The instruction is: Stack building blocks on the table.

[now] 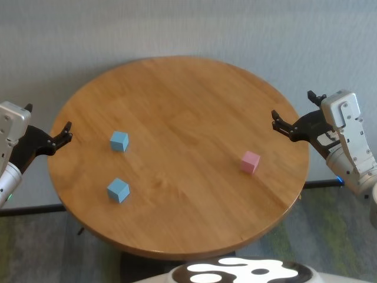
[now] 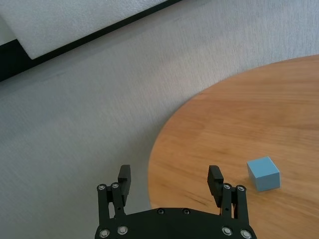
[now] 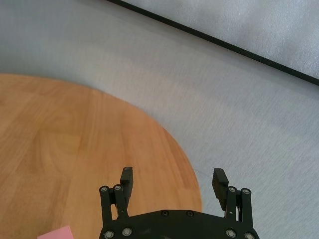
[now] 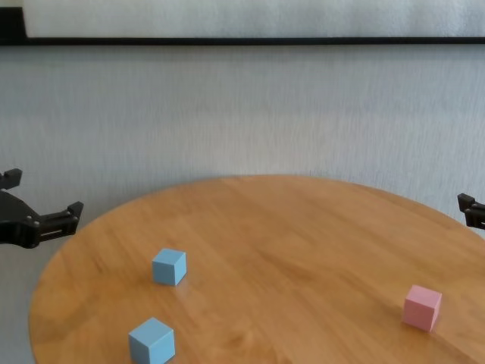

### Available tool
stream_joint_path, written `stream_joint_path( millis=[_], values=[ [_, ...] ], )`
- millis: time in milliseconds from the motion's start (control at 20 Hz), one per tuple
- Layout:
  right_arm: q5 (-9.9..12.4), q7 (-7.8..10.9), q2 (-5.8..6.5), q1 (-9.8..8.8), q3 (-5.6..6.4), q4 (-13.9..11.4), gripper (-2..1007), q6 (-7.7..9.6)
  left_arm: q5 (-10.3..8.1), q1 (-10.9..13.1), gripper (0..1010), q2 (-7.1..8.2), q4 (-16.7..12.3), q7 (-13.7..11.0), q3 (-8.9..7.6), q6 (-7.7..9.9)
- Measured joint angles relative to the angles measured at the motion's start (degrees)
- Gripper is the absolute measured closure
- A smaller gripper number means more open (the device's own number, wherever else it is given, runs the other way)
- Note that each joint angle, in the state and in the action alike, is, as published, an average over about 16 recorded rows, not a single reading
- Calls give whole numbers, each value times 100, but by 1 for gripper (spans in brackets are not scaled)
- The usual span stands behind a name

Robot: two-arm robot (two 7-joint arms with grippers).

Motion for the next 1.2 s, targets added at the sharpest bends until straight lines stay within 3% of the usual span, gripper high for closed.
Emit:
stream_joint_path(
  millis=[1200],
  values=[
    [0, 0, 0, 0, 0, 0, 0, 0, 0, 0, 10, 0, 0, 0, 0, 0]
  ],
)
